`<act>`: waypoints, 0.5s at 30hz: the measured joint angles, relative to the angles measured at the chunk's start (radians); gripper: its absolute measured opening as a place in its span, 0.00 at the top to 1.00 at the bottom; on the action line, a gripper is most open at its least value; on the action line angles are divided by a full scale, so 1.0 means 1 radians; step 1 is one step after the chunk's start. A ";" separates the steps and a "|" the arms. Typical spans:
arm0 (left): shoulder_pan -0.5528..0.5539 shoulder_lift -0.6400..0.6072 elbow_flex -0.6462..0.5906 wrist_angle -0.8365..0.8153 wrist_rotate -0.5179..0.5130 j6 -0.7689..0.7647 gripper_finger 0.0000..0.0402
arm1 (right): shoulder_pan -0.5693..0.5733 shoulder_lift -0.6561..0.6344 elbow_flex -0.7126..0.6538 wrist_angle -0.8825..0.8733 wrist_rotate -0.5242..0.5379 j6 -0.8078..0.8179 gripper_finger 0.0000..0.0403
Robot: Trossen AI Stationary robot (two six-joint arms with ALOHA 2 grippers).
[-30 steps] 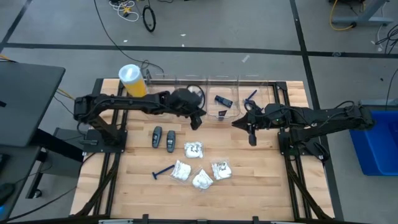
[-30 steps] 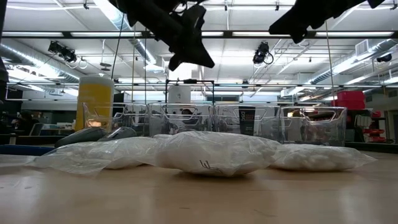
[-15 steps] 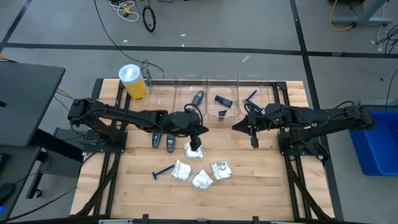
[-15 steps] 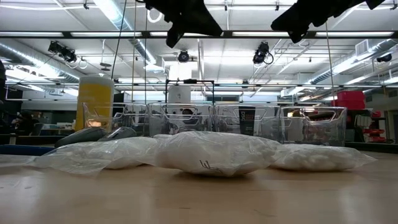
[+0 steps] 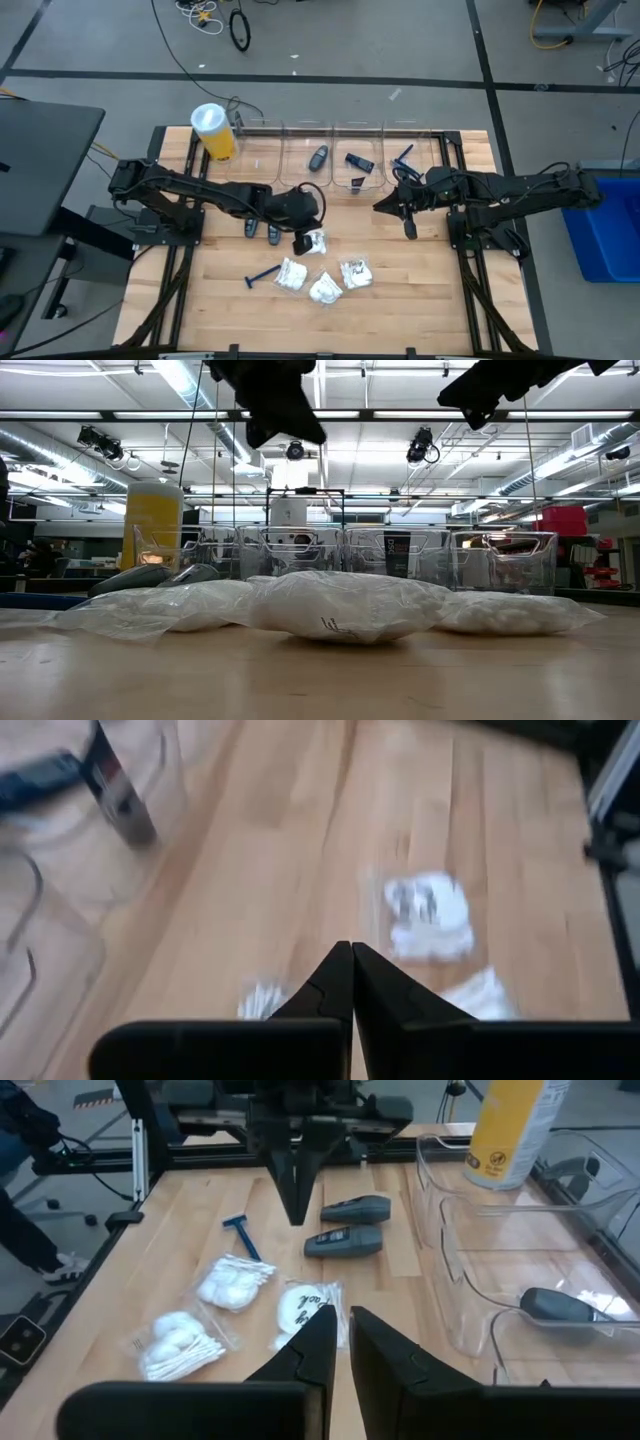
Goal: Pick & Place Travel size toiletries
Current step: Put the black deodorant into the middle left transparent bin
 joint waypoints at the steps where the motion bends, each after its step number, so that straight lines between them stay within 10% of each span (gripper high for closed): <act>1: 0.000 0.000 0.000 -0.021 0.011 0.004 0.99 | 0.000 0.000 0.000 0.000 0.000 0.003 0.91; 15: -0.011 -0.107 0.000 -0.199 0.007 0.074 0.98 | 0.000 0.002 0.000 -0.004 0.001 0.003 0.92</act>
